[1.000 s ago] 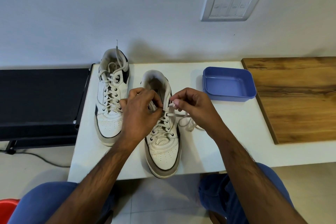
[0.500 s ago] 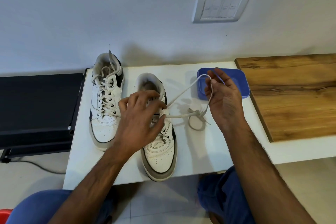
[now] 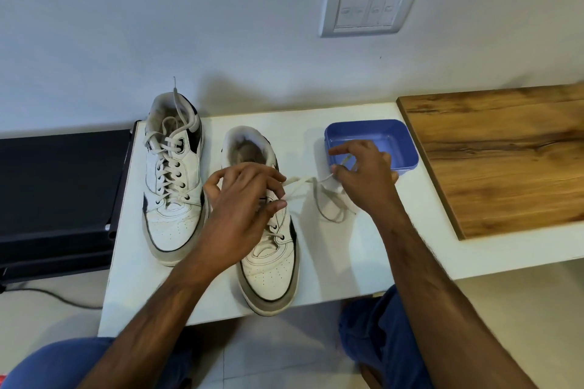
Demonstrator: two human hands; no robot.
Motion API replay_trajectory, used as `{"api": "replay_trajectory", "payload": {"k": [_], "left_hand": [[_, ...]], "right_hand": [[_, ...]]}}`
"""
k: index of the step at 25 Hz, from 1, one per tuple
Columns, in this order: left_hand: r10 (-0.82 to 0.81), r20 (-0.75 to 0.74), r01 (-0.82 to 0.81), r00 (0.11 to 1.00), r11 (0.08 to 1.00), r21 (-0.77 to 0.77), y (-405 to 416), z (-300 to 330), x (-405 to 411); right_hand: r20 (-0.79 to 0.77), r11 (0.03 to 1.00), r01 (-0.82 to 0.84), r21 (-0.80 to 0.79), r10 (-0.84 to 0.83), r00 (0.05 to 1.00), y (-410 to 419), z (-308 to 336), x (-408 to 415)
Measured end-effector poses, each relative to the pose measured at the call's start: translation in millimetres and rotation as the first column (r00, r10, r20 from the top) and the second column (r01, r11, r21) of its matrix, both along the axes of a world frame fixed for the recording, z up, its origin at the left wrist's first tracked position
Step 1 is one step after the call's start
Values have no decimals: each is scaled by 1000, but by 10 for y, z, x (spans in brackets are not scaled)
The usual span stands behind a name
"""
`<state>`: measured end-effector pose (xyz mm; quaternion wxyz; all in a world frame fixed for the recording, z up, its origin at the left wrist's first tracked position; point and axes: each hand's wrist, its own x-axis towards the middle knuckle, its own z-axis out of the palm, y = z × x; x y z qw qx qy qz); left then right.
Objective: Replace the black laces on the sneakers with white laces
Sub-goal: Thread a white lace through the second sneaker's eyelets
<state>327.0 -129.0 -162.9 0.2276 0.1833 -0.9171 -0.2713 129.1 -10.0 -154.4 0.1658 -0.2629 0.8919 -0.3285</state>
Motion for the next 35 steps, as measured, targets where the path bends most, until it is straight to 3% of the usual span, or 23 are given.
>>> {"api": "replay_trajectory", "payload": {"k": [4, 7, 10, 13, 16, 18, 21, 24, 25, 26, 28, 29, 30, 32, 35], "left_hand": [[-56, -9, 56, 998, 998, 19, -36, 3, 28], [-68, -52, 74, 996, 991, 111, -23, 30, 52], [-80, -99, 101, 992, 968, 230, 8, 106, 71], [-72, -202, 160, 977, 872, 464, 25, 224, 84], [0, -487, 347, 873, 702, 622, 5, 457, 92], [64, -629, 400, 774, 722, 565, -43, 663, 114], [219, -740, 337, 636, 784, 521, -242, 923, 230], [371, -744, 231, 555, 791, 567, -470, 1018, 381], [394, -726, 189, 563, 795, 577, -495, 1000, 403], [404, -697, 143, 592, 799, 584, -483, 965, 399], [402, -589, 60, 702, 789, 611, -372, 820, 329], [376, -507, 39, 776, 773, 633, -298, 735, 285], [314, -422, 43, 851, 758, 650, -233, 650, 251], [116, -266, 83, 957, 769, 634, -166, 504, 220], [-11, -157, 104, 988, 794, 600, -181, 412, 227]], "right_hand": [[-200, 992, -19, 125, 44, 979, -19, 28, 91], [-182, 992, -101, 72, 113, 977, -40, 40, 134], [-161, 959, -281, 33, 282, 946, -81, 40, 196], [-172, 914, -393, 100, 404, 898, -104, 0, 256], [-142, 885, -454, 104, 465, 874, -89, -3, 285], [-90, 865, -498, 64, 502, 860, -83, 3, 303], [-65, 828, -554, 90, 560, 826, -94, 26, 344], [190, 834, -543, -96, 551, 812, -61, 112, 353], [218, 840, -531, -108, 541, 812, -61, 128, 372], [145, 848, -524, -78, 529, 836, -64, 120, 372], [-133, 887, -456, -77, 444, 886, -88, 96, 373], [-194, 887, -426, -177, 393, 899, -110, 102, 393], [-146, 860, -397, -320, 369, 918, -135, 124, 422], [124, 780, -345, -521, 469, 874, -184, 196, 513], [268, 702, -395, -593, 634, 725, -206, 231, 629]]}}
